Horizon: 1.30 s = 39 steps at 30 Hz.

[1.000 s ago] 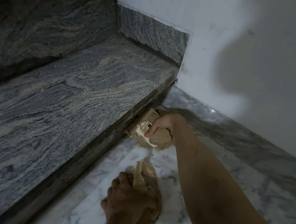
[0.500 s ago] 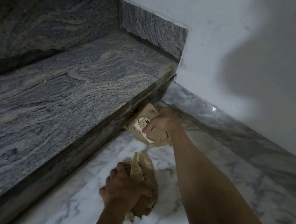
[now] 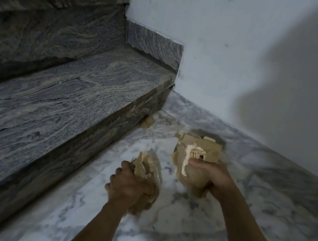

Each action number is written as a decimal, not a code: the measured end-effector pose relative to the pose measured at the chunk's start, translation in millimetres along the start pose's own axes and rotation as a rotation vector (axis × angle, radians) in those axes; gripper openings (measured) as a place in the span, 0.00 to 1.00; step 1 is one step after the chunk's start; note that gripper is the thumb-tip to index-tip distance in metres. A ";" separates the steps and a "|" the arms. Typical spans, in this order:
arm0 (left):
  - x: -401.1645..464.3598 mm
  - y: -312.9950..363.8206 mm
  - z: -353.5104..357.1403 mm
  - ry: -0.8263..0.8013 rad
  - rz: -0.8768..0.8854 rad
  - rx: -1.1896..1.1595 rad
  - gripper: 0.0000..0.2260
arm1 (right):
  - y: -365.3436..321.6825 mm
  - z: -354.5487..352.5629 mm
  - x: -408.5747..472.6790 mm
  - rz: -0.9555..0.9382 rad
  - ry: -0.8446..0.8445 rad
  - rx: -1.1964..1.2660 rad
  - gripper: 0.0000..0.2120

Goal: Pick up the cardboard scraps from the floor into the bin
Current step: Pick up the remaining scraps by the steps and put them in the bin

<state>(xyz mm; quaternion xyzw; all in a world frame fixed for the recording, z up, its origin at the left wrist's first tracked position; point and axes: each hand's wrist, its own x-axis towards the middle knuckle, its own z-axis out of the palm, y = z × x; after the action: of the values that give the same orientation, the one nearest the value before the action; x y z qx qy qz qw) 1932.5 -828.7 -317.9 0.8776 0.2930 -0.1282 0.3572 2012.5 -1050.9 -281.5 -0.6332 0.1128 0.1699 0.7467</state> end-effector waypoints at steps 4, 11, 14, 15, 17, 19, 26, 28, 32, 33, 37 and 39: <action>-33.0 -2.8 2.2 0.066 0.195 0.140 0.33 | 16.9 -11.6 -36.1 0.003 0.056 0.025 0.21; -8.8 -51.8 -48.3 0.281 0.060 -0.053 0.41 | 9.5 32.2 -15.3 -0.006 0.003 -0.263 0.28; 8.3 -71.4 -59.1 0.309 -0.043 -0.173 0.40 | -7.3 73.4 22.4 -0.006 -0.114 -0.345 0.27; 12.3 -76.3 -56.2 0.328 -0.045 -0.192 0.39 | -13.1 88.2 35.6 -0.010 -0.172 -0.380 0.26; 16.7 -82.9 -46.3 0.384 -0.031 -0.215 0.40 | -20.4 115.6 62.9 0.001 -0.216 -0.485 0.28; 23.1 -91.1 -36.7 0.425 -0.016 -0.237 0.45 | -18.6 136.5 100.2 0.083 -0.202 -0.588 0.42; 36.0 -89.7 -30.8 0.475 0.000 -0.223 0.53 | -34.2 155.1 170.7 0.562 -0.372 -0.811 0.15; 35.7 -87.9 -32.6 0.469 0.008 -0.212 0.55 | -45.1 158.7 172.0 0.626 -0.422 -0.903 0.03; 40.0 -85.0 -33.0 0.493 0.027 -0.183 0.55 | -53.5 164.6 177.8 0.744 -0.461 -0.960 0.08; 39.3 -83.5 -32.6 0.489 0.016 -0.185 0.54 | -55.6 165.5 177.9 0.752 -0.471 -0.959 0.09; 41.0 -82.2 -33.5 0.461 -0.012 -0.204 0.53 | -58.7 169.5 183.6 0.776 -0.511 -1.004 0.09; 42.5 -84.0 -32.0 0.464 -0.003 -0.195 0.53 | -59.0 171.6 185.7 0.790 -0.537 -1.031 0.10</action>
<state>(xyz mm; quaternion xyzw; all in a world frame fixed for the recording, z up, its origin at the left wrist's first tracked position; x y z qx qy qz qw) 1915.9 -740.1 -359.9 0.8443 0.3796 0.1048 0.3634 2198.1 -869.8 -269.5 -0.7542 0.0510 0.6107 0.2359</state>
